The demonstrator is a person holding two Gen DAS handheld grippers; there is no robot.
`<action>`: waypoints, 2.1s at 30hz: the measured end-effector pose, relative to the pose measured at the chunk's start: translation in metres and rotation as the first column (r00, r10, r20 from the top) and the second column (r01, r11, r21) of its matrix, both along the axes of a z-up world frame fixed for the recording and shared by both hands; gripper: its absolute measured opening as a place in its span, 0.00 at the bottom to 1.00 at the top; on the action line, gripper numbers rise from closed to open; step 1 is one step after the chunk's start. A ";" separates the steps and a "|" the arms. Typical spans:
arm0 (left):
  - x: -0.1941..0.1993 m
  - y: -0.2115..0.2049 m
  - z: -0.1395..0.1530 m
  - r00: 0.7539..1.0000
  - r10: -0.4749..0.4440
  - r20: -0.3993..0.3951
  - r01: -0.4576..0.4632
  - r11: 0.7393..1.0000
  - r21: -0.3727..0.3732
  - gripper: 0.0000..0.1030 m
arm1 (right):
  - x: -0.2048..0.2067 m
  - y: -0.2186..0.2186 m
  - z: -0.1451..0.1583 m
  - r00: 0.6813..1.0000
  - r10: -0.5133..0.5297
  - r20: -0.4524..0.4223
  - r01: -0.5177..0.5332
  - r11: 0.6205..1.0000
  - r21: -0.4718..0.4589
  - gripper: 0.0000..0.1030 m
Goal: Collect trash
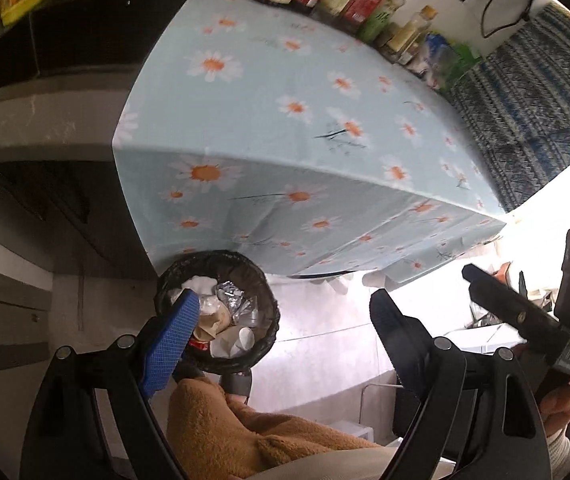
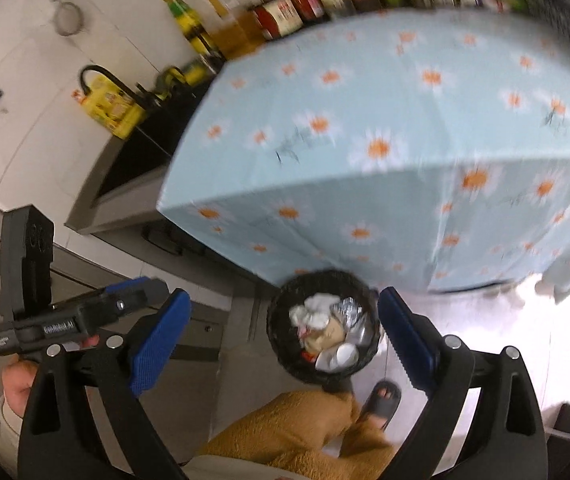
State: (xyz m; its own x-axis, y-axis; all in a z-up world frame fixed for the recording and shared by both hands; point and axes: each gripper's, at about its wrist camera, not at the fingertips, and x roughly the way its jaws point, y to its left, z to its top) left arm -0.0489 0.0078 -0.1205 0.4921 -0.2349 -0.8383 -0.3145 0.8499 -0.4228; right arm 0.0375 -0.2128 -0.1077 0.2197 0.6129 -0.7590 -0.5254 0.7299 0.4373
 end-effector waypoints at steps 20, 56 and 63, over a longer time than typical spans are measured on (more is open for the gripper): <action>-0.010 -0.045 0.152 0.975 -0.076 0.208 0.030 0.976 0.218 0.93 | -0.013 -0.057 0.122 0.950 -0.041 0.309 0.010 0.995 0.101 0.92; -0.004 -0.045 0.176 0.965 -0.058 0.254 -0.007 0.969 0.246 0.93 | 0.004 -0.070 0.155 0.937 -0.049 0.345 0.021 0.996 0.084 0.92; -0.007 -0.043 0.174 0.968 -0.051 0.246 -0.014 0.966 0.258 0.93 | 0.005 -0.068 0.151 0.939 -0.041 0.341 0.017 0.997 0.073 0.92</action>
State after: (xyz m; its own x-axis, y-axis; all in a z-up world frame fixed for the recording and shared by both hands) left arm -0.0558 -0.0350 0.0537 0.6903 -0.0402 -0.7224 -0.2103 0.9442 -0.2535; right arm 0.0429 -0.2812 0.0433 0.4771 0.6499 -0.5916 -0.6313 0.7217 0.2838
